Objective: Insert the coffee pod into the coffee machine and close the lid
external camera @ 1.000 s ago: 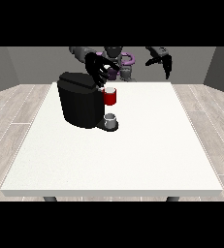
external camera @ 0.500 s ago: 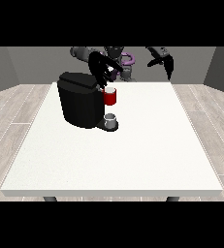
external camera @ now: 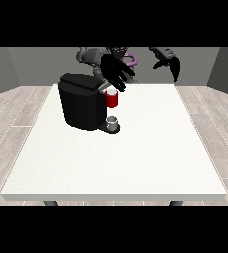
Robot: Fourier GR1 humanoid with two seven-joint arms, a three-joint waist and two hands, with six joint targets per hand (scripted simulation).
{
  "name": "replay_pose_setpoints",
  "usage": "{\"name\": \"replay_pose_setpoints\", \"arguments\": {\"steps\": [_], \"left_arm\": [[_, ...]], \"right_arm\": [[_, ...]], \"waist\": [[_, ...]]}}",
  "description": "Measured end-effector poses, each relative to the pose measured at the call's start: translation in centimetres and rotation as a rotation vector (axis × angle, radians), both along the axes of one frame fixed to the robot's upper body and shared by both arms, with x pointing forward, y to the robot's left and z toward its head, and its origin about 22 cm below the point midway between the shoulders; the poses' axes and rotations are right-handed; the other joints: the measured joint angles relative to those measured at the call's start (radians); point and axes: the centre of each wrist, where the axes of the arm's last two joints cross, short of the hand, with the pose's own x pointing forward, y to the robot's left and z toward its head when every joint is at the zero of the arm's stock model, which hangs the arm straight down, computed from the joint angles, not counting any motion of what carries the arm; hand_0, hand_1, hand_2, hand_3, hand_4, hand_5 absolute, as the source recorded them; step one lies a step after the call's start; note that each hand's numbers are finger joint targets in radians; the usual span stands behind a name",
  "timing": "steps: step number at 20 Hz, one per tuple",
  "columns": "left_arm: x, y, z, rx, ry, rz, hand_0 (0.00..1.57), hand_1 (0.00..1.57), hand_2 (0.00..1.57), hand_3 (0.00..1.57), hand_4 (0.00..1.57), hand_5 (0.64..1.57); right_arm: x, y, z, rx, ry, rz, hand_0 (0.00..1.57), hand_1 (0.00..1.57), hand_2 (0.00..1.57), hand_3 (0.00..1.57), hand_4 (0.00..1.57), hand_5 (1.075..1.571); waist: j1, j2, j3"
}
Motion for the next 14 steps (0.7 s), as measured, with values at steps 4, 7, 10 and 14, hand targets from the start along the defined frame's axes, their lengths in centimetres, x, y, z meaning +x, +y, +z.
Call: {"name": "replay_pose_setpoints", "arguments": {"steps": [4, 7, 10, 14], "left_arm": [[0.5, -1.0, 1.3, -0.003, -0.035, -0.034, 0.00, 0.00, 0.00, 0.00, 0.22, 1.571], [0.8, -1.3, 2.3, -0.004, -0.052, -0.042, 0.00, 0.00, 0.00, 0.00, 0.31, 1.571], [1.0, -0.7, 2.9, 0.001, -0.062, -0.040, 0.00, 0.00, 0.00, 0.00, 0.27, 1.571], [0.8, -0.3, 2.8, -0.007, -0.064, -0.041, 0.00, 0.00, 0.00, 0.00, 0.35, 1.571]], "right_arm": [[-0.1, 4.4, 2.2, 0.019, -0.179, 0.180, 0.00, 0.00, 0.00, 0.00, 0.00, 1.571], [0.2, 6.5, 2.9, 0.041, -0.246, 0.269, 0.00, 0.00, 0.00, 0.00, 0.05, 1.571], [0.5, 7.8, 3.9, 0.047, -0.293, 0.316, 0.00, 0.00, 0.00, 0.00, 0.10, 1.571], [1.1, 9.0, 3.8, 0.059, -0.326, 0.367, 0.00, 0.00, 0.00, 0.00, 0.00, 1.571]], "waist": [[0.075, 0.048, -0.0287], [0.091, 0.072, -0.0389], [0.097, 0.092, -0.0436], [0.086, 0.097, -0.0463]]}}
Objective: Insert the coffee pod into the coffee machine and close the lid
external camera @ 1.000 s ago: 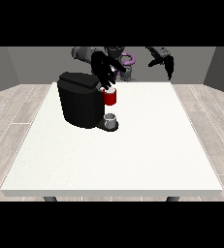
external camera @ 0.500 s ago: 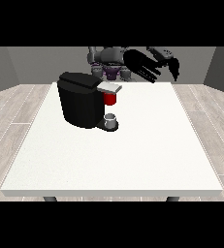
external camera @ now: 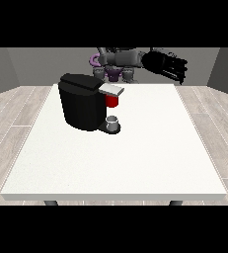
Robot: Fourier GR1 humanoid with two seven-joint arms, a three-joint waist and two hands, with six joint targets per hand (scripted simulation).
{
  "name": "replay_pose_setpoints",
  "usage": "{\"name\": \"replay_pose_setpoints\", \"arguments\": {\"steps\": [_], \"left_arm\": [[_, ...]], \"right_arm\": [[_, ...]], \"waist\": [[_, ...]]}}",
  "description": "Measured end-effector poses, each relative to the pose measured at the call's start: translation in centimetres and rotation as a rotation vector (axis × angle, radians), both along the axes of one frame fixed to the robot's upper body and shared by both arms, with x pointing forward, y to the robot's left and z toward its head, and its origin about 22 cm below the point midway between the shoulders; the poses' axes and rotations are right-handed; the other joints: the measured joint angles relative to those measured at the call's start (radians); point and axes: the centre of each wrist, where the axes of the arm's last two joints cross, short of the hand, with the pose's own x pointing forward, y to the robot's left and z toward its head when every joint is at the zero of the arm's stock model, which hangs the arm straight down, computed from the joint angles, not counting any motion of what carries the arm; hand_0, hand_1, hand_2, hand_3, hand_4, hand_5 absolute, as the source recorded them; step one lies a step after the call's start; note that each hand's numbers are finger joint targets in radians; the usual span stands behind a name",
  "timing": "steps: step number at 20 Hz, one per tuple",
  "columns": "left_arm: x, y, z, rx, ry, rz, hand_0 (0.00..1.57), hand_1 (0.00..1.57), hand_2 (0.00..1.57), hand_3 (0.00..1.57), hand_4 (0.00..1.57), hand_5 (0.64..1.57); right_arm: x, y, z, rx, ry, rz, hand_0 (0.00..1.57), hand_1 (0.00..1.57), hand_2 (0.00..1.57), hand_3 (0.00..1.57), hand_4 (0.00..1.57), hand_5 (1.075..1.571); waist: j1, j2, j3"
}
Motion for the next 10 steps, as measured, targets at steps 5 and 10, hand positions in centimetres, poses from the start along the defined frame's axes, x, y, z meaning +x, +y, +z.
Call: {"name": "replay_pose_setpoints", "arguments": {"steps": [5, 10], "left_arm": [[-0.6, 1.2, -1.3, -0.011, 0.036, 0.035, 0.00, 0.00, 0.00, 0.00, 0.26, 1.571], [-1.5, 2.6, -3.6, -0.025, 0.111, 0.098, 0.00, 0.00, 0.00, 0.00, 0.27, 1.571]], "right_arm": [[0.3, 2.7, -2.7, 0.001, -0.002, 0.105, 0.00, 0.00, 0.00, 0.00, 0.17, 1.571], [-0.3, 5.8, -6.9, 0.013, 0.007, 0.228, 0.00, 0.00, 0.00, 0.00, 0.26, 1.571]], "waist": [[-0.054, -0.049, -0.0009], [-0.136, -0.127, -0.0011]]}}
